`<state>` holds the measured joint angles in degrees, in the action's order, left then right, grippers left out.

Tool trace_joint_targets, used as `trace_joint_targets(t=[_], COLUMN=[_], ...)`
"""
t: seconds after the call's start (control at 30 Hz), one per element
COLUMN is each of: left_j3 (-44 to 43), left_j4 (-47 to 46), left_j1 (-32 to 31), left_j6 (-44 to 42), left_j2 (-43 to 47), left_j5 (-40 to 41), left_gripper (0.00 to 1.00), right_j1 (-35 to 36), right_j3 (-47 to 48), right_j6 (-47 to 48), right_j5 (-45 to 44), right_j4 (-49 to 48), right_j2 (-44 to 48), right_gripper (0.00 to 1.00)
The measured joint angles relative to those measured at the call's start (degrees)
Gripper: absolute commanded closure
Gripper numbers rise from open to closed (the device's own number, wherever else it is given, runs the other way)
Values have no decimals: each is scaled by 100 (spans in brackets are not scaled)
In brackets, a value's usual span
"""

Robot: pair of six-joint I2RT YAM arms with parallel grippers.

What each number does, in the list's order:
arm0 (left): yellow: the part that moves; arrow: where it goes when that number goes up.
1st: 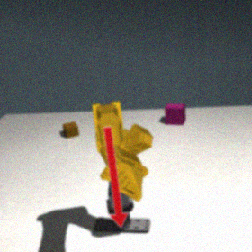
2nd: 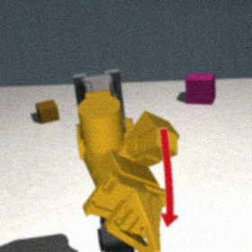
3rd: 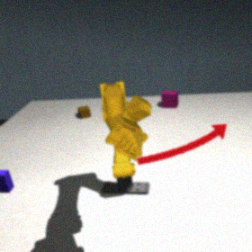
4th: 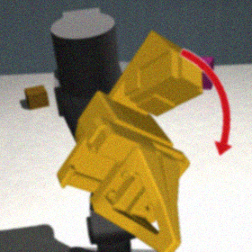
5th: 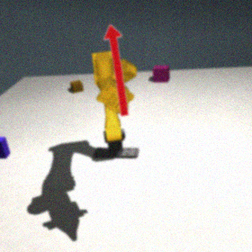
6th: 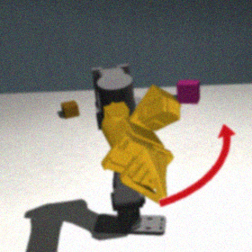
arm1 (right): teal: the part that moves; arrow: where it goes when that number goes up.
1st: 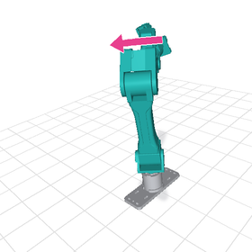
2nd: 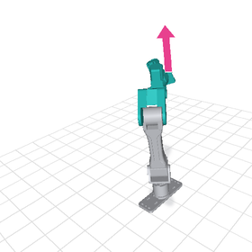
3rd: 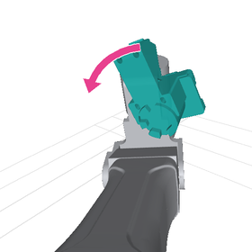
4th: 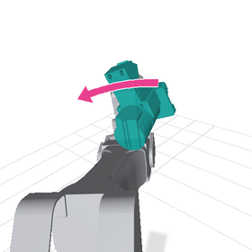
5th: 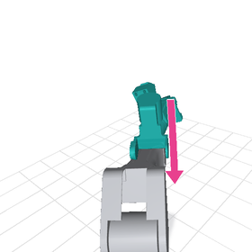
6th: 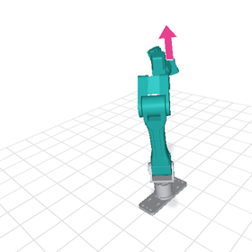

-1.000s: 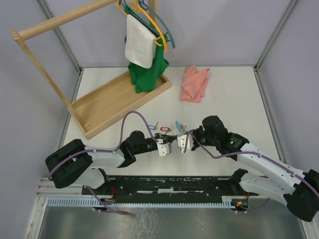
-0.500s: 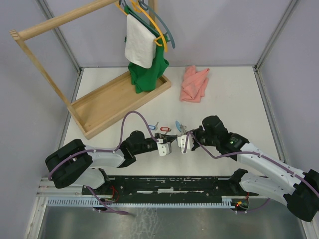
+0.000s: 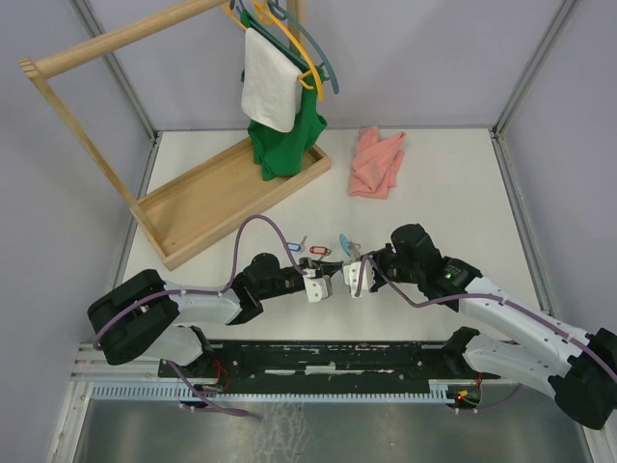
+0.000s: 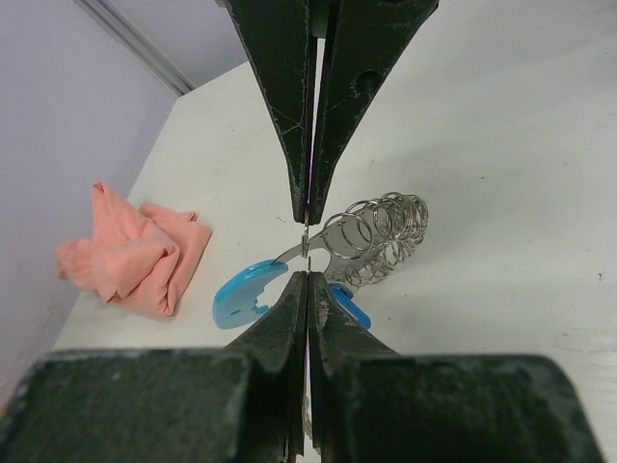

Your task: Put the keys on the keyring

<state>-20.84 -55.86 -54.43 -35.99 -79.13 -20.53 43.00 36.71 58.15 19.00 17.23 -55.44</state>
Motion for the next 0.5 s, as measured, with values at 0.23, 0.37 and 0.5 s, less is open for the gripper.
trace_joint_targets(t=[0.23, 0.37, 0.5], left_j3=[-2, -2, -2], left_j4=[0, -2, -4], left_j1=[0, 0, -2], left_j6=[0, 2, 2], left_j2=[0, -2, -2], left_j5=[2, 0, 0], left_gripper=[97, 97, 97], right_j1=[0, 0, 0], right_j3=[0, 0, 0], right_j6=[22, 42, 70], right_j5=[2, 11, 26], right_j4=[13, 35, 46], right_j2=[2, 2, 0], right_gripper=[99, 99, 99])
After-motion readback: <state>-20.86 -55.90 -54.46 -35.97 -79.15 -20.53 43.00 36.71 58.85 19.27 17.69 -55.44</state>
